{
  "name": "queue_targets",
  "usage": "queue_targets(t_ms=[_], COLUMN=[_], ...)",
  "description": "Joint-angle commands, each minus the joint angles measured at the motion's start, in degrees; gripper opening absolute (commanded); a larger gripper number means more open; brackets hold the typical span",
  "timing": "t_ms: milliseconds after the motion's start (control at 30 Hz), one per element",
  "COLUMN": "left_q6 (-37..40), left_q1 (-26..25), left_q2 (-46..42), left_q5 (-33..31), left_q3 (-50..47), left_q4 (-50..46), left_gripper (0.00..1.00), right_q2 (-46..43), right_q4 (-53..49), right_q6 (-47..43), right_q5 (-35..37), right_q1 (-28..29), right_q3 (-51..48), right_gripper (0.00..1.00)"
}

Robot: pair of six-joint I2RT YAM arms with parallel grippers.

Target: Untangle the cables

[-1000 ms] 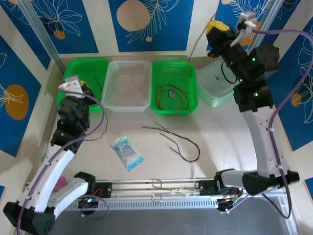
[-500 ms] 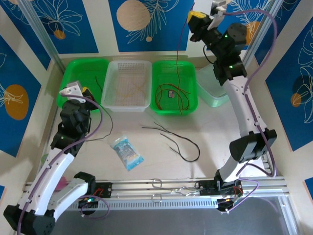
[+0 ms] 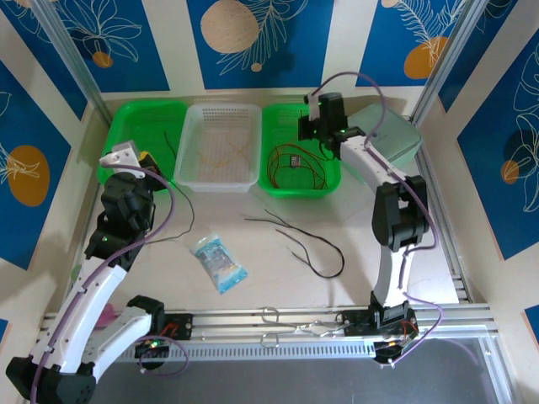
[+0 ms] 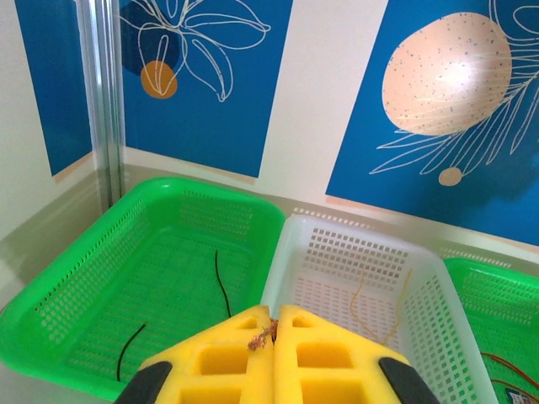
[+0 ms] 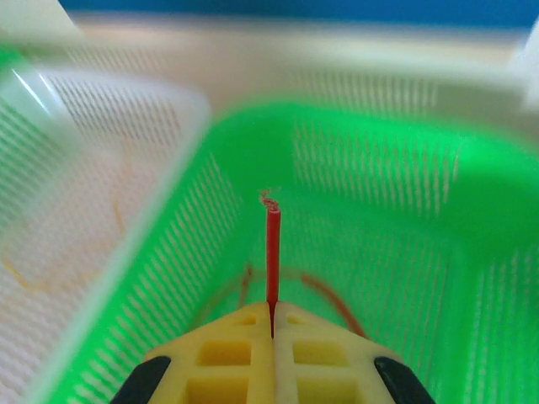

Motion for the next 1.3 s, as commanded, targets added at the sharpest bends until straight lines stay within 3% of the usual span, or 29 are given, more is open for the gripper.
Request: queue_targets(t_ms=[0, 100, 267, 467, 533, 700, 900, 1033, 1267], left_q6=[-0.71, -0.48, -0.36, -0.62, -0.67, -2.09, -0.51, 1.78, 6.65], left_q1=[0.78, 0.87, 1.04, 1.22, 1.3, 3.62, 4.31, 4.46, 6.03], left_q2=[-0.43, -0.29, -0.42, -1.21, -1.38, -1.86, 0.15, 1.88, 9.21], left_q5=[1.31, 1.3, 1.82, 2.22, 2.25, 3.92, 5.52, 5.97, 8.8], left_q3=[-0.17, 0.1, 0.62, 0.45, 0.32, 0.41, 3.7, 6.06, 16.23], left_q4=[-0.46, -0.51, -1.05, -1.63, -1.42, -0.56, -0.24, 1.42, 4.18], left_gripper=[0.0, 0.0, 0.0, 0.0, 0.0, 0.0, 0.0, 0.0, 0.0], right_q2=[3.69, 8.34, 15.26, 16.05, 15.25, 10.99, 2.25, -3.16, -10.02], right_q4=[-13.77, -20.22, -29.73, -32.77, -32.32, -32.2, -31.18, -30.0, -27.08], right_q6=[0.73, 3.39, 5.45, 5.33, 5.62, 5.53, 4.93, 4.37, 4.05], right_q5=[4.82, 0.69, 1.18, 0.66, 0.64, 0.75, 1.2, 2.12, 0.55], right_q1=[1.16, 0.23, -0.51, -0.74, -1.03, -1.63, -1.98, -1.97, -2.03], right_q3=[3.06, 6.3, 13.78, 16.02, 15.91, 16.65, 15.99, 13.92, 8.3], right_gripper=[0.0, 0.0, 0.0, 0.0, 0.09, 0.49, 0.75, 0.82, 0.83])
